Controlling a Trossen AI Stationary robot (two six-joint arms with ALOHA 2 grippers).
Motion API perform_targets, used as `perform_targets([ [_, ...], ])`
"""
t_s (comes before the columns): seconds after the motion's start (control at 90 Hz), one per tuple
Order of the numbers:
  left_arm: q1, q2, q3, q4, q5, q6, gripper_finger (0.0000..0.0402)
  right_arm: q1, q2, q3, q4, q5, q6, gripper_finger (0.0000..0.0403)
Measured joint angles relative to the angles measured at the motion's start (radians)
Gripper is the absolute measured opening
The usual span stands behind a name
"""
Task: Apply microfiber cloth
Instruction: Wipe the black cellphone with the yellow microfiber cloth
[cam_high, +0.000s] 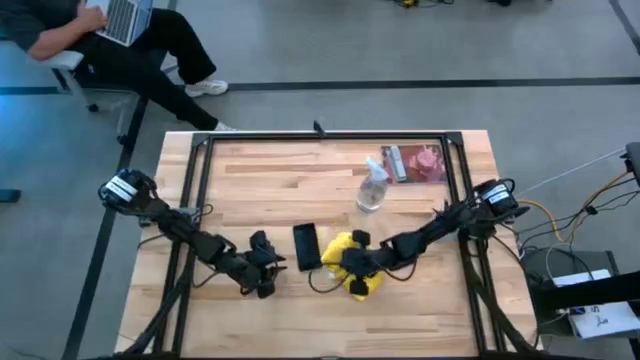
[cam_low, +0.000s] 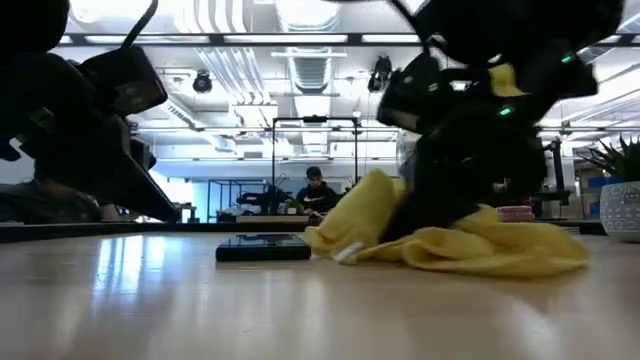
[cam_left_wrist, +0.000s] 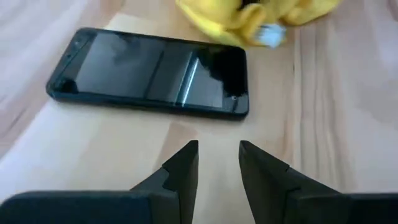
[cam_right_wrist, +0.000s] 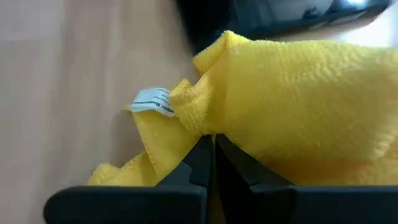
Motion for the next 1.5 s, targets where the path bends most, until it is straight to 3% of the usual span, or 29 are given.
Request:
perform_targets([
  [0.267, 0.090, -0.014, 0.014, 0.012, 0.001, 0.179, 0.0098, 0.165, -0.085, -0.004, -0.162, -0.092, 0.304, 0.0000],
  [0.5, 0.211, -0.012, 0.066, 0.015, 0.069, 0.365, 0.0098, 0.331, -0.137, 0.001, -0.428, -0.141, 0.730, 0.0000],
  [0.7, 0.291, -0.012, 0.122, 0.015, 0.077, 0.515, 0.0098, 0.480, -0.143, 0.000, -0.531, -0.225, 1.038, 0.0000],
  [0.922, 0.363, -0.012, 0.193, 0.017, 0.229, 0.593, 0.0098, 0.642, -0.160, 0.000, -0.613, -0.305, 1.314, 0.0000],
  [1.022, 0.372, -0.012, 0.213, 0.018, 0.237, 0.609, 0.0098, 0.700, -0.177, -0.003, -0.673, -0.370, 1.425, 0.0000],
  [1.333, 0.375, -0.012, 0.223, 0.032, 0.236, 0.629, 0.0098, 0.699, -0.250, 0.030, -0.727, -0.399, 1.474, 0.0000],
  [1.5, 0.355, -0.029, 0.223, 0.020, 0.237, 0.594, 0.0098, 0.656, -0.297, 0.100, -0.927, -0.454, 1.419, 0.0000],
])
